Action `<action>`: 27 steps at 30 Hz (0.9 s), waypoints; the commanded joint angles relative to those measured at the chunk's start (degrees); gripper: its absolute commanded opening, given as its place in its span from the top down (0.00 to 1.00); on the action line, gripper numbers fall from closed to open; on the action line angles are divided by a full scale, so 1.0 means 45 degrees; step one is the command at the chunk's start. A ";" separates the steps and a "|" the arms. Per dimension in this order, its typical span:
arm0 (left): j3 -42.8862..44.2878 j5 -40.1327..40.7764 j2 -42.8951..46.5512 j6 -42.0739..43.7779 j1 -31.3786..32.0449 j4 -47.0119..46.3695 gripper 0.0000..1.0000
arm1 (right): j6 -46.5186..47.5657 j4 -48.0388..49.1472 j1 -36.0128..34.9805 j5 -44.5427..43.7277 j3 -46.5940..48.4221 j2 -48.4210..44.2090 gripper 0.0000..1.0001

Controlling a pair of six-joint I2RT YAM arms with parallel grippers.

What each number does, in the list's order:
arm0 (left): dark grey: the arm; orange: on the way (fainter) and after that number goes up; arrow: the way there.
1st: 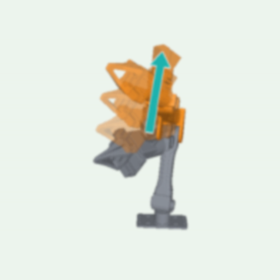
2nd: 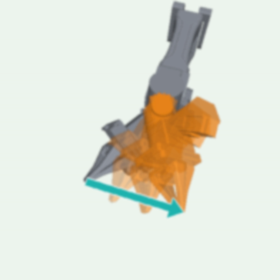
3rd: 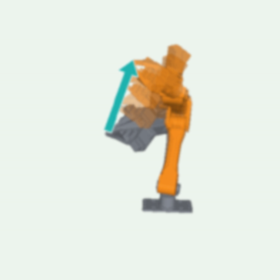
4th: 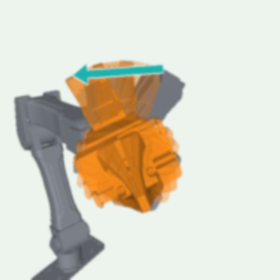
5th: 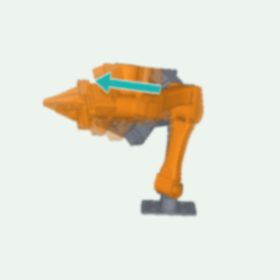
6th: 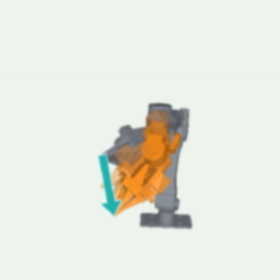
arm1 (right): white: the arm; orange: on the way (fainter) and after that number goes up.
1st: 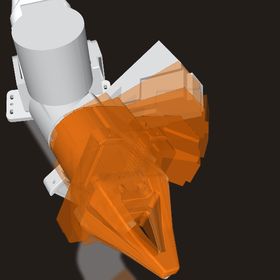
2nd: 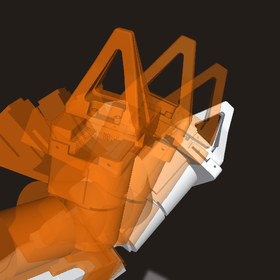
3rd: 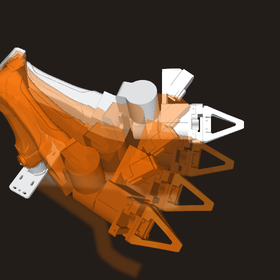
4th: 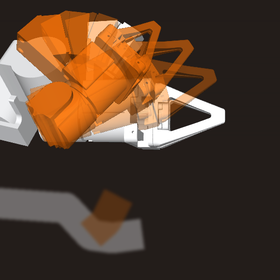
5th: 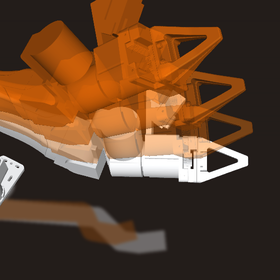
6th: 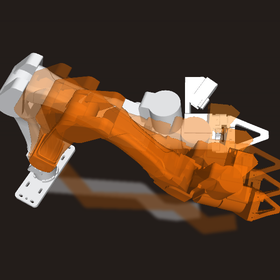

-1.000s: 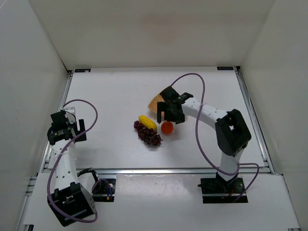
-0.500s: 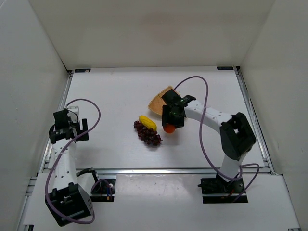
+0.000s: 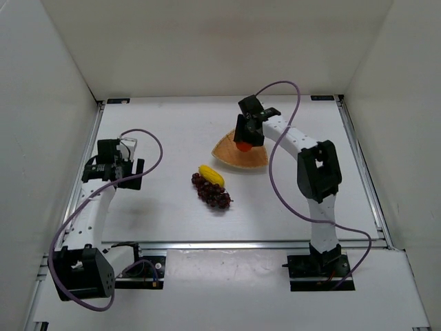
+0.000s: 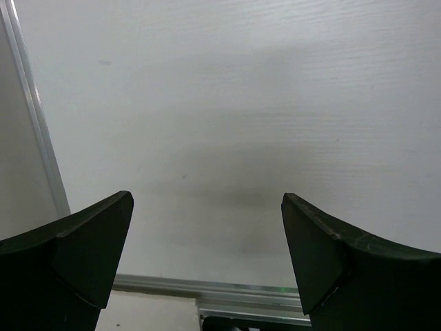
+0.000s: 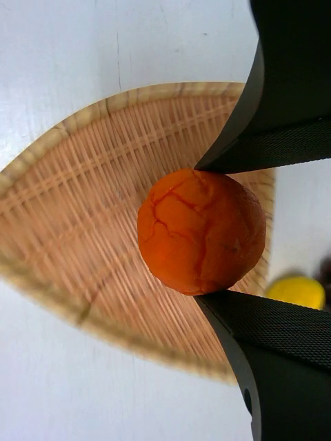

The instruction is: Place and organize the fake fruits in the fruit bowl

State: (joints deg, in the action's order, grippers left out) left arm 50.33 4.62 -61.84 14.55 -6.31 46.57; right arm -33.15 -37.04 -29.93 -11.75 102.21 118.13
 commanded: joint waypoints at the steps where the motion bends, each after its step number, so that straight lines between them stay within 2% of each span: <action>1: 0.1042 0.0085 -0.0357 0.0010 0.1084 0.0101 0.00 | 0.0393 -0.0189 -0.0126 0.0305 0.1073 0.0547 0.34; 2: 0.1294 0.0202 -0.0513 0.0126 0.1282 0.0101 0.00 | 0.0509 -0.0188 -0.0126 0.0538 0.1191 0.0682 0.17; 4: 0.1471 0.0377 -0.0961 0.0127 0.1615 0.0101 0.00 | 0.0841 -0.0052 -0.0126 0.0948 0.1192 0.0529 0.03; 5: 0.1608 0.0379 -0.1099 0.0011 0.1848 0.0101 0.00 | 0.1287 -0.0051 -0.0126 0.1086 0.1192 0.0334 0.00; 7: 0.1726 0.0166 -0.1508 -0.0146 0.2084 0.0101 0.00 | 0.1933 0.0609 -0.0475 0.0855 0.0532 -0.0621 0.00; 11: 0.2155 -0.1101 -0.2310 -0.0770 0.2786 0.0101 0.00 | 0.4080 0.1741 -0.2229 0.0208 -0.1811 -0.3040 0.00; 12: 0.2369 -0.1279 -0.2486 -0.0945 0.2904 0.0101 0.00 | 0.4974 0.1978 -0.2544 0.0866 -0.2899 -0.3356 0.00; 14: 0.2740 -0.1592 -0.2972 -0.1102 0.2905 0.0218 0.00 | 0.5702 0.2292 -0.3440 0.1650 -0.3804 -0.3942 0.00; 16: 0.2916 -0.1594 -0.3344 -0.1239 0.2905 0.0218 0.00 | 0.6271 0.2293 -0.4280 0.2043 -0.4488 -0.3945 0.00; 19: 0.3055 -0.1146 -0.3483 -0.1357 0.2905 0.0218 0.00 | 0.6409 0.1963 -0.5122 0.2044 -0.4376 -0.3169 0.00; 27: 0.2664 -0.0539 -0.3192 -0.1357 0.2905 0.0218 0.00 | 0.6410 -0.0244 -0.6219 0.0718 -0.2289 -0.0296 0.00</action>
State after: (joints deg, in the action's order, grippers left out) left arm 61.87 1.17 -78.37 8.99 6.72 47.59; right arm -5.10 -33.01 -57.52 -4.95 87.07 115.22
